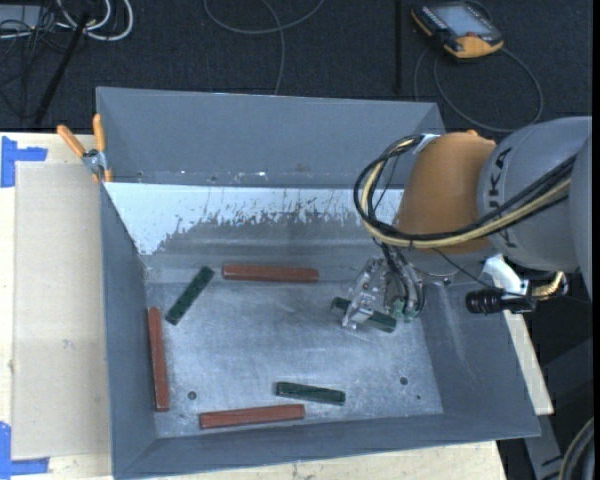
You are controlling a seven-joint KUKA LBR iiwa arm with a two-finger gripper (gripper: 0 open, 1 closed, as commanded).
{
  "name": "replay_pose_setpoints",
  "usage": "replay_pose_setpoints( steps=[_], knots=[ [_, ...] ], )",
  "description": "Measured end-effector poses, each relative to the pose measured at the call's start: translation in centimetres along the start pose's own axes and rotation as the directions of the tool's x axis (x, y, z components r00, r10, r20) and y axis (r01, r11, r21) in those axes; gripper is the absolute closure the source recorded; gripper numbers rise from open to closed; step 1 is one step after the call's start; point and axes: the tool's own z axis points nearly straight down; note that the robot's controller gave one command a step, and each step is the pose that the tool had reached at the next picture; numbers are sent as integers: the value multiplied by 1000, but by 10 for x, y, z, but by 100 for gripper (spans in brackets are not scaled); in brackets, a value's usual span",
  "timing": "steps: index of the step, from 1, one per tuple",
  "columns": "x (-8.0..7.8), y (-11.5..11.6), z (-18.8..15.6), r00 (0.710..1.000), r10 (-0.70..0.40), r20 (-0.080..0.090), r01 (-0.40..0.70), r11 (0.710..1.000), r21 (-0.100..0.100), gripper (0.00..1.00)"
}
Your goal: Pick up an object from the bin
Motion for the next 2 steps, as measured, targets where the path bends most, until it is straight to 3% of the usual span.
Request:
replay_pose_setpoints(
  steps=[2],
  knots=[
    [0,0,-12,1000,-1,1,1,1000,-1,100]
  ],
)
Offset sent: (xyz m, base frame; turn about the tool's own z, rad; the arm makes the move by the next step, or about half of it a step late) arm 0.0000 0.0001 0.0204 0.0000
